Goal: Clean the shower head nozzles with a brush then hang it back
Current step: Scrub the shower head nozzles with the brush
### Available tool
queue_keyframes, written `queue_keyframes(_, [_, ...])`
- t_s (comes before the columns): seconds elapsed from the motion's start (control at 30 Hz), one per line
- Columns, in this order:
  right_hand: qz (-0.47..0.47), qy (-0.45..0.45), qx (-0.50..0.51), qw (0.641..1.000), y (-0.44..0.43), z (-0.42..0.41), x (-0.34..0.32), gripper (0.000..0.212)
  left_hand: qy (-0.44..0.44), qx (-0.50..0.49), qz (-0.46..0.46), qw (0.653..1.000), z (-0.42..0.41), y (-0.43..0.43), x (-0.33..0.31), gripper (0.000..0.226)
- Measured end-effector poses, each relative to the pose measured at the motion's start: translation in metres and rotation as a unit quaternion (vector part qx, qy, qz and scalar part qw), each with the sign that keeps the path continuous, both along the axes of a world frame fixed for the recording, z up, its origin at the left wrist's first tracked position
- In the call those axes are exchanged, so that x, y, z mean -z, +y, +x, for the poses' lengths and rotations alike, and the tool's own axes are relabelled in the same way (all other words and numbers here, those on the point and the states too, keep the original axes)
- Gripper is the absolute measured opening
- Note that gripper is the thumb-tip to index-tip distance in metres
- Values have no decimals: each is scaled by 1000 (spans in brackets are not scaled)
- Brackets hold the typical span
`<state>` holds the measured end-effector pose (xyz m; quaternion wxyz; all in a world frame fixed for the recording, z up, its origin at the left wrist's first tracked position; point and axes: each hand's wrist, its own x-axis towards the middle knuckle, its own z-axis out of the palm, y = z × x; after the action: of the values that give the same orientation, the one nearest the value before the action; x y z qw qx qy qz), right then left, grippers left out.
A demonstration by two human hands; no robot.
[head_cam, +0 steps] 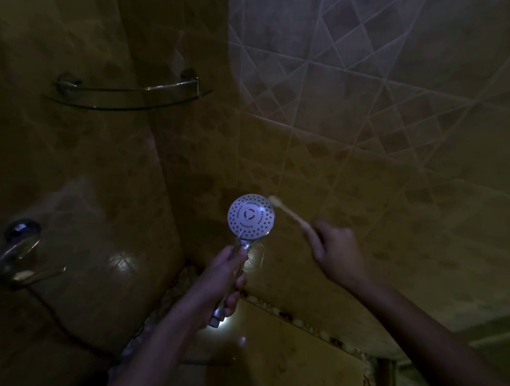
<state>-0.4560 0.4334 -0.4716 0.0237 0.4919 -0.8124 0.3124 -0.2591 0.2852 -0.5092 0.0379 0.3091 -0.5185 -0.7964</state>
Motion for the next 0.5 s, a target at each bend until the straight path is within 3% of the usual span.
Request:
queue_keyframes(0.07, [28,12,-127,991,6,14,1,29,-4,3,-4,1000,0,1,1,24])
queue_keyframes(0.1, [63,27,-136,988,7,16,3,30,-4,3,-3,1000,0,1,1,22])
queue_keyframes(0.23, [44,-3,66,997,2,-3,7,25,-4,0,8,1000,3,1,-2,18])
queue_keyframes(0.3, [5,26,-17,1000,8,0,9,24,-3,-1,9,1000,5,0,-3,21])
queue_keyframes(0.37, [35,48,-134,989,17,8,10,30,-2,1,-1,1000,5,1,-4,27])
queue_keyframes(0.43, [61,74,-114,989,19,7,14,36,-5,2,-9,1000,4,3,-5,31])
queue_keyframes(0.5, [22,75,-23,997,13,4,15,31,-9,-6,-6,1000,2,3,-7,31])
